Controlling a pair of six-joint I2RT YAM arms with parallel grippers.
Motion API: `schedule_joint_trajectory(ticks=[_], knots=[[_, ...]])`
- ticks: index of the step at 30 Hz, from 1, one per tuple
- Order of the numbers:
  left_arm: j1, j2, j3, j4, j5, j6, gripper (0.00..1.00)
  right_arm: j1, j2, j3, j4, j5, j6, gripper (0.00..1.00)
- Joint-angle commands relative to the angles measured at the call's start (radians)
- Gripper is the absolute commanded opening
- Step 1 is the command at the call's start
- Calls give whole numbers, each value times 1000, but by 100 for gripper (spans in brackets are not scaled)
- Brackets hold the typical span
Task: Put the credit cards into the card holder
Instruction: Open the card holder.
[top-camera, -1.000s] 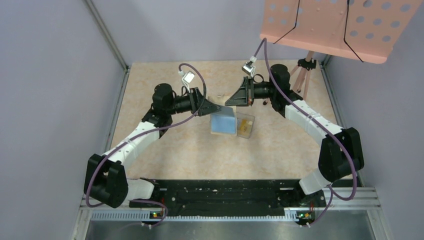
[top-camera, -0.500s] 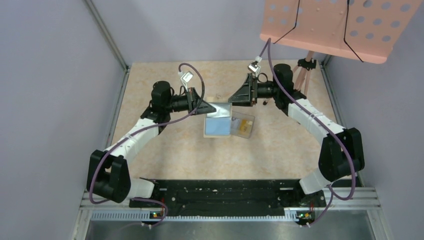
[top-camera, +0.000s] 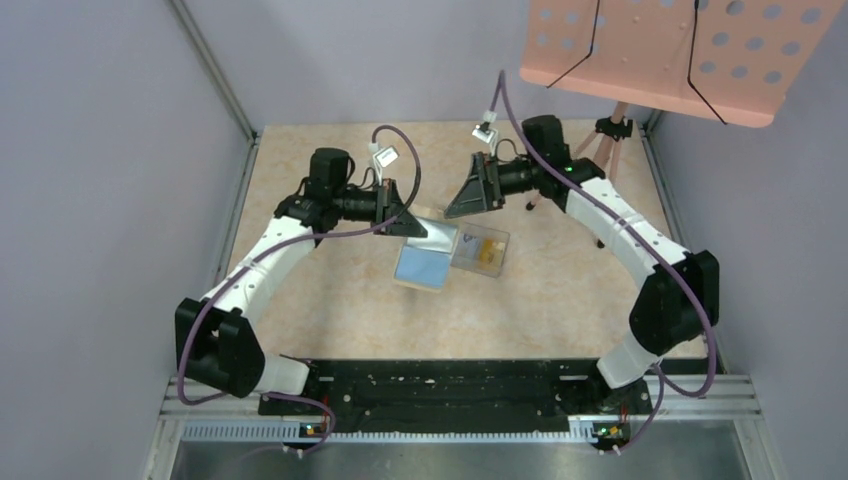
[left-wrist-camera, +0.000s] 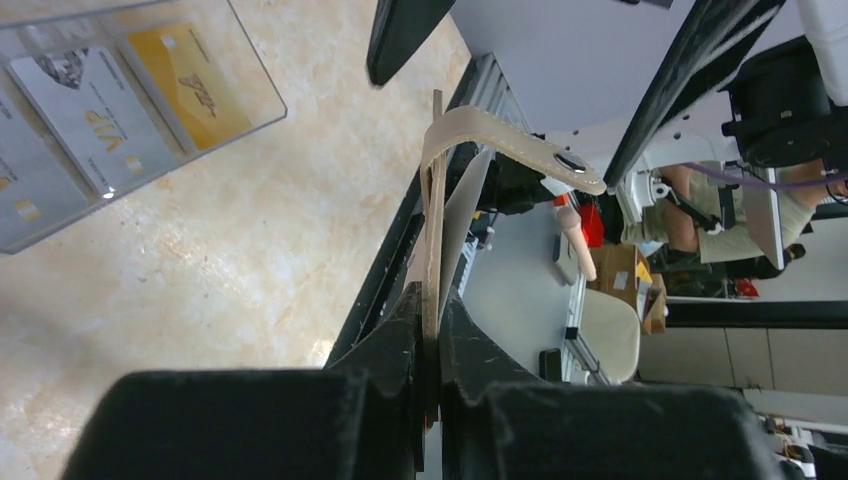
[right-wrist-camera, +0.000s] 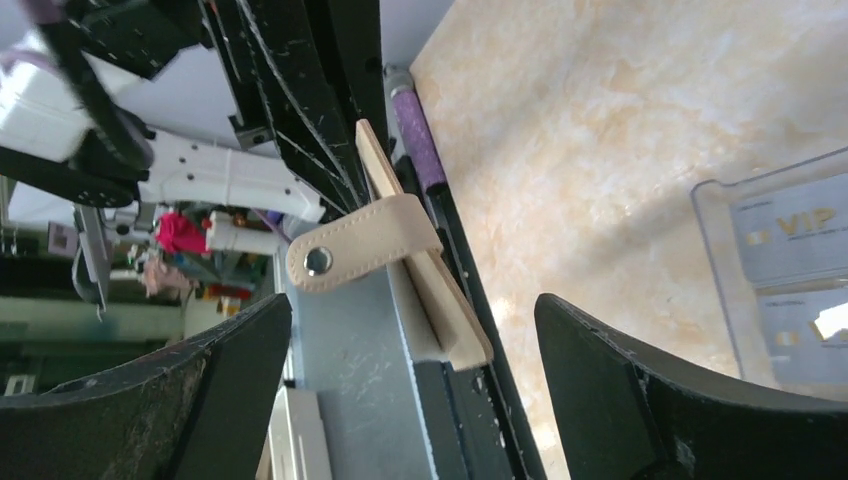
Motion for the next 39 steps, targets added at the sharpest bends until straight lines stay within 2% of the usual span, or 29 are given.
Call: schedule_joint_trajectory(ticks=[1,5,6,8,10,11,12,16,18,20,24,25,27,31,32,33,36,39], knots=[[0,18,59,-103,85,82,0,108,69,87,-185,48,-167,91],[-1,23,72,-89,102,62,1,160,106,124,-224,61,-205,90],[-1,24,74,-88,102,58,2,169,112,130,-224,52,-205,86],[-1,26,74,-73,96,40,5,181,126,138,-222,30,-204,64],[-1,20,66,-36,86,10,11,183,140,139,-220,-8,-195,25],[0,15,59,-17,77,-8,16,182,146,141,-221,-20,-190,10],[0,10,51,5,67,-24,22,182,147,141,-219,-21,-185,0],[2,-21,-25,139,68,-104,51,161,126,115,-161,-29,-119,0],[2,-31,-66,197,85,-142,54,133,97,64,-39,-58,-18,0],[2,-41,-99,237,102,-176,55,90,48,-10,156,-72,123,0],[2,-50,-127,236,112,-174,55,36,-4,-135,458,-98,352,0],[2,-48,-129,235,113,-174,53,31,-8,-147,479,-98,372,0],[2,-45,-124,242,117,-181,42,29,-10,-158,472,-90,373,0],[2,-30,-99,236,133,-184,4,19,-17,-186,464,-58,370,0],[2,-27,-93,229,135,-181,0,18,-16,-189,461,-55,370,1],[2,-23,-88,217,137,-177,0,16,-15,-189,456,-53,364,5],[2,-18,-62,147,133,-128,0,10,-13,-159,360,-36,287,37],[2,0,-8,-30,126,-18,0,9,2,-101,195,-12,140,64]])
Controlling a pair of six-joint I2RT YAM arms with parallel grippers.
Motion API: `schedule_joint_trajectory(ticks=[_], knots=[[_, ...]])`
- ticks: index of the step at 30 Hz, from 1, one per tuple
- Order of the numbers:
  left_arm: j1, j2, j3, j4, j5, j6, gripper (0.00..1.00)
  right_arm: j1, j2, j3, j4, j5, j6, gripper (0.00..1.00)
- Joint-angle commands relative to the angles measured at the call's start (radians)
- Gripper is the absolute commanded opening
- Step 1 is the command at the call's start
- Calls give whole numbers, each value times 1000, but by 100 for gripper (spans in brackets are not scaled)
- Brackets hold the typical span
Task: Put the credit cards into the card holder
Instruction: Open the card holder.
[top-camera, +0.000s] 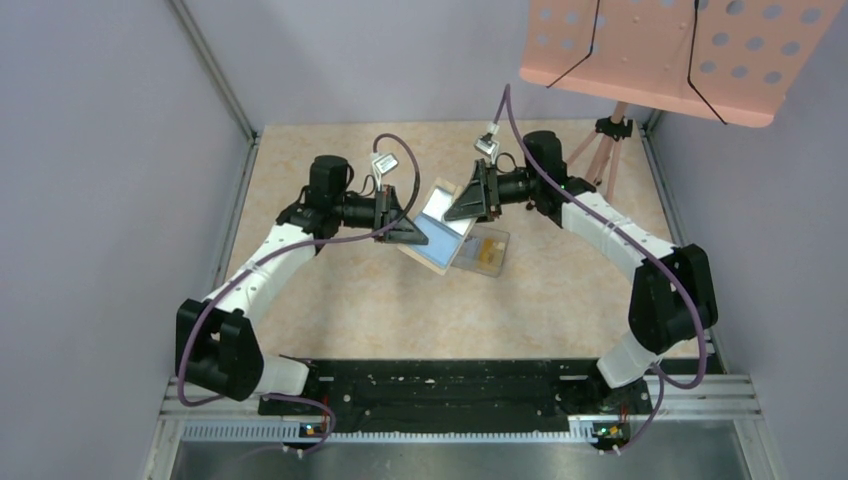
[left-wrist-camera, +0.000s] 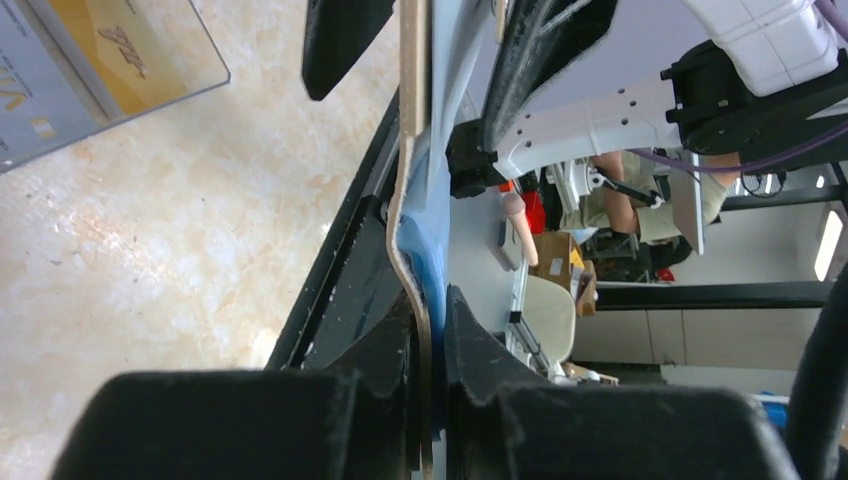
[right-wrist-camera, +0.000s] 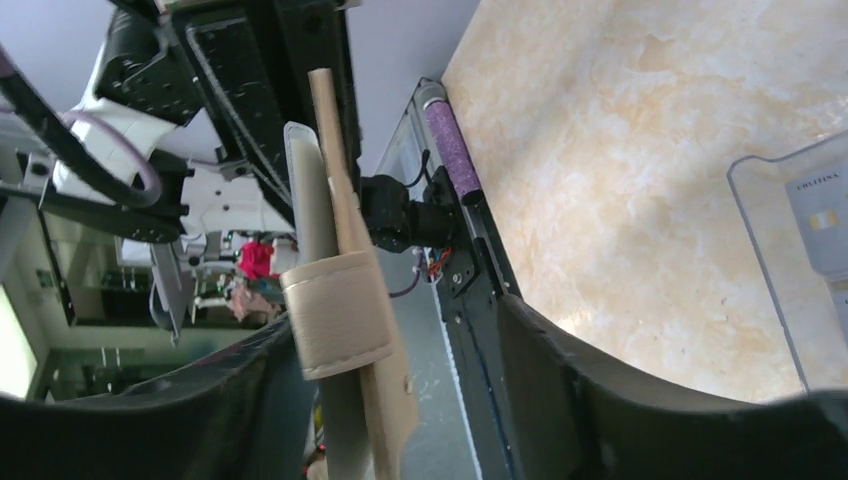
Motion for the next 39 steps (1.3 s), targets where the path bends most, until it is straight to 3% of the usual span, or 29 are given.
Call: schedule_joint_trajectory(ticks=[1,4,8,14,19,23,25,26,27,30,33,36,39], knots=[[-3,16,119,-213,21,171,0,-7,-21,98,-198,29,-193,70],[-3,47,187,-400,13,316,0,-6,-2,130,-278,4,-264,76],[-5,100,268,-615,6,466,0,-4,20,171,-349,-35,-330,78],[-6,143,325,-749,-15,554,0,54,73,253,-483,-50,-433,69],[-6,151,323,-745,-20,551,0,98,101,283,-566,-9,-476,46],[-6,150,324,-744,-26,554,0,103,107,273,-583,22,-489,40],[-6,150,326,-743,-33,554,0,104,115,271,-586,5,-491,21],[-6,150,328,-743,-42,554,0,103,120,271,-586,2,-490,4],[-6,149,328,-740,-59,553,2,103,121,271,-586,5,-487,0],[-5,129,320,-677,-166,510,32,95,116,271,-594,44,-483,0],[-2,101,290,-564,-279,430,49,65,90,256,-594,97,-466,0],[8,98,268,-460,-395,321,57,14,43,226,-593,181,-436,0],[16,117,232,-350,-473,208,59,-59,-23,167,-573,246,-385,0]])
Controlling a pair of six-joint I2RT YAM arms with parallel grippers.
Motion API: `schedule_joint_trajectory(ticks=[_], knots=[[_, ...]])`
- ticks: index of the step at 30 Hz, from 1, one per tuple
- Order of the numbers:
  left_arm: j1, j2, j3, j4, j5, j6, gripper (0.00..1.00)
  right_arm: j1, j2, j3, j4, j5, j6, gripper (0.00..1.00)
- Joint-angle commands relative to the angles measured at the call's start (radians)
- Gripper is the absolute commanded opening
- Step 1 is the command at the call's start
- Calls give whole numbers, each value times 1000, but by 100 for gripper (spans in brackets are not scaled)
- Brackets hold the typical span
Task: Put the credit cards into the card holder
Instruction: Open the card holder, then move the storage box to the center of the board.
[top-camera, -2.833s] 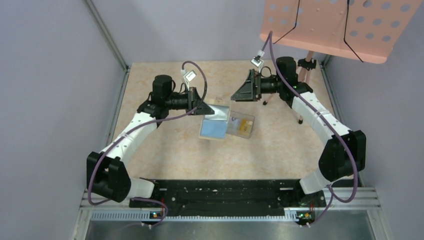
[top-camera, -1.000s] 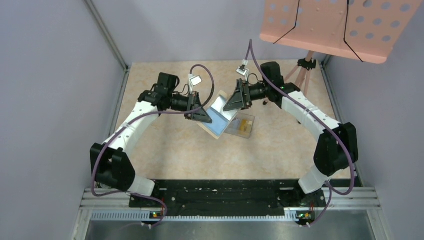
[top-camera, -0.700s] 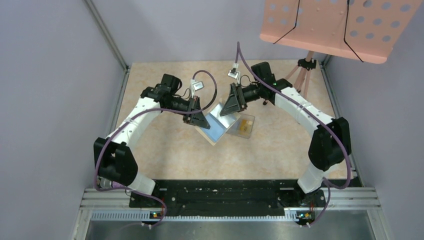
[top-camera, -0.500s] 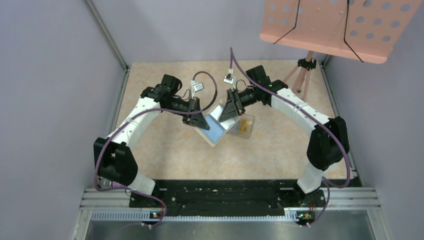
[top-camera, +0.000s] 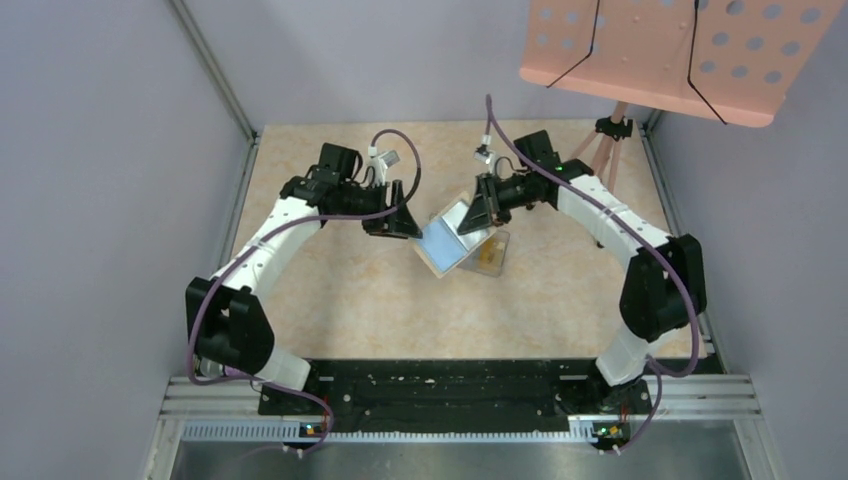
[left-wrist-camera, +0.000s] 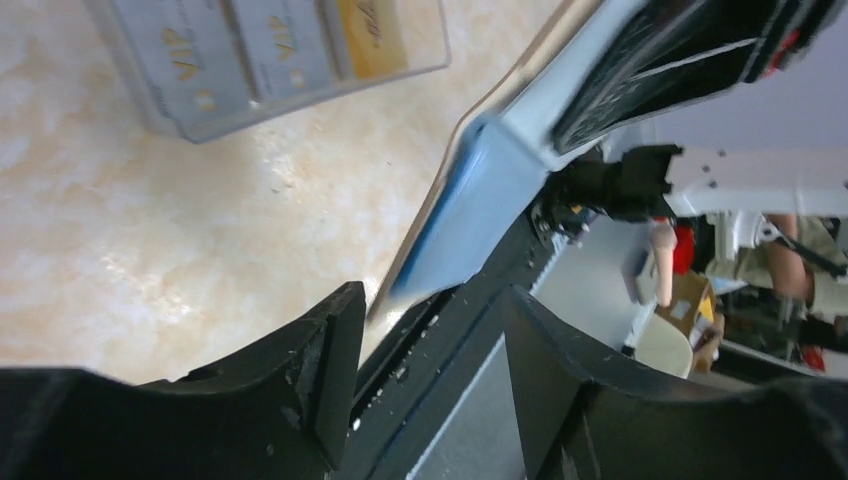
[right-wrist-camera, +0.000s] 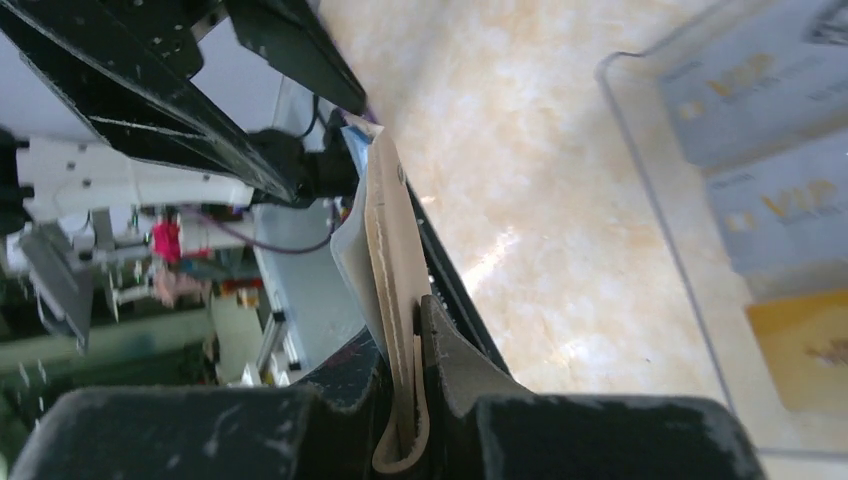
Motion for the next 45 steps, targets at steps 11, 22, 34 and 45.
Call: schedule_joint_trajectory(ticks=[11,22,34,45], knots=[[-1,321,146,101,-404,-184,57,-331,-347,-287,64,203,175,0],[-37,559,339,41,-439,-108,54,-343,-326,-296,47,220,173,0],[-63,634,338,71,-415,-96,30,-343,-275,-270,45,208,174,0],[-12,496,146,118,-477,-123,0,-340,-238,-270,51,158,159,0]])
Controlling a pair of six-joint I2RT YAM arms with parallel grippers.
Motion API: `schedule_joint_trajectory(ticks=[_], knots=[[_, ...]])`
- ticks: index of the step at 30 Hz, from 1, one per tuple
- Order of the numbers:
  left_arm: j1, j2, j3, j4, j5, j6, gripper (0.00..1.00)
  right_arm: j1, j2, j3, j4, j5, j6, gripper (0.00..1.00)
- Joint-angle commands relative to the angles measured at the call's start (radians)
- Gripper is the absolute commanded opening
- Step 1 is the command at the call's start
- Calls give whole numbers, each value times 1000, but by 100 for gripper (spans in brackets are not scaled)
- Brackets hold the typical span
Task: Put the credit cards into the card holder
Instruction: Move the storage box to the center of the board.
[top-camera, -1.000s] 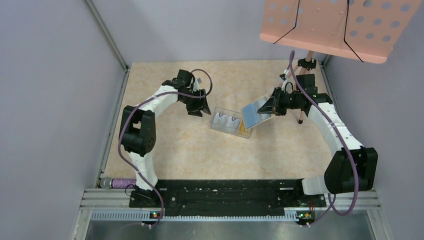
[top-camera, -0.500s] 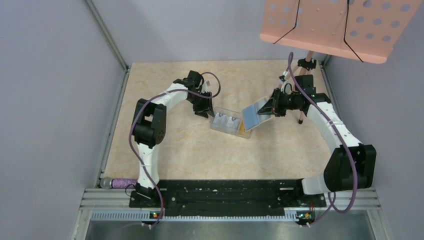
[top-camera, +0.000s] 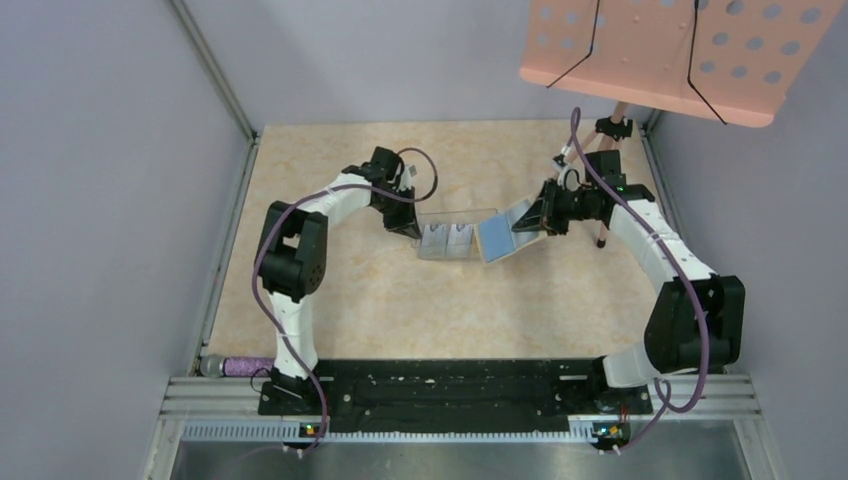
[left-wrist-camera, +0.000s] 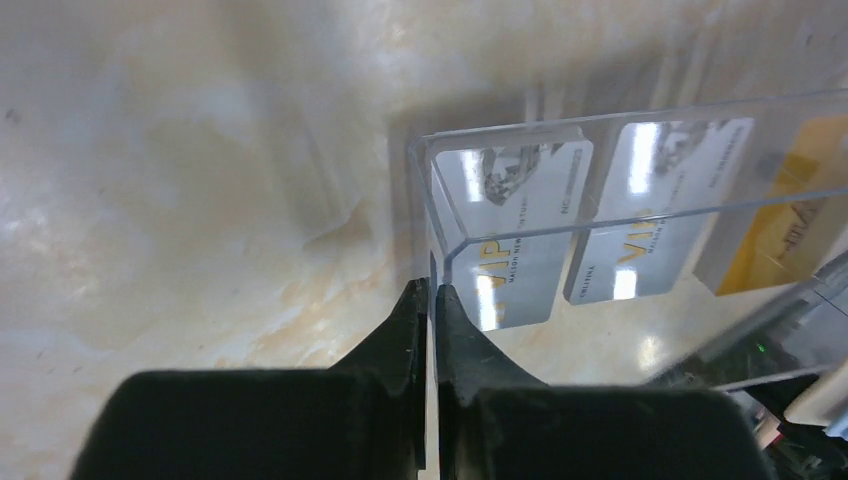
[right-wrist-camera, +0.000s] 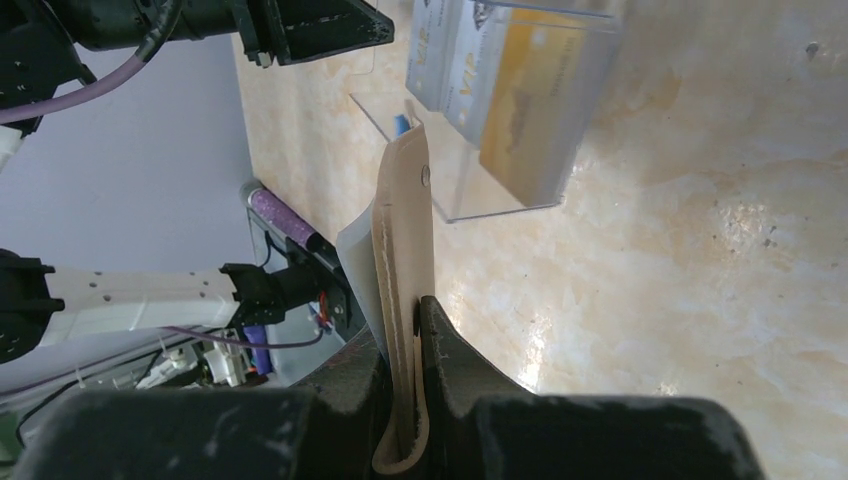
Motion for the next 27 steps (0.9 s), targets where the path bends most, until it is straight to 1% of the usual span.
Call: schedule_joint_trajectory(ticks=[1,4,8,11,15,22,25,27], knots=[[57,-97,-127,9,-53,-3,0,-1,16,36,26,-40,-8,0],[111,-164,-200,15,-56,17,0,18,35,35,43,-44,-6,0],[157,-228,-245,-32,-76,88,0,54,62,22,78,-43,6,0],[167,-268,-261,-65,-122,131,0,70,75,13,105,-40,18,0],[182,-295,-260,-112,-145,145,0,77,86,3,115,-35,19,0],[198,-332,-278,-155,-196,167,1,110,115,-105,208,-36,56,0],[198,-335,-277,-164,-207,179,9,126,134,-140,221,-18,56,0],[198,-351,-279,-163,-212,181,21,126,137,-167,238,1,59,0]])
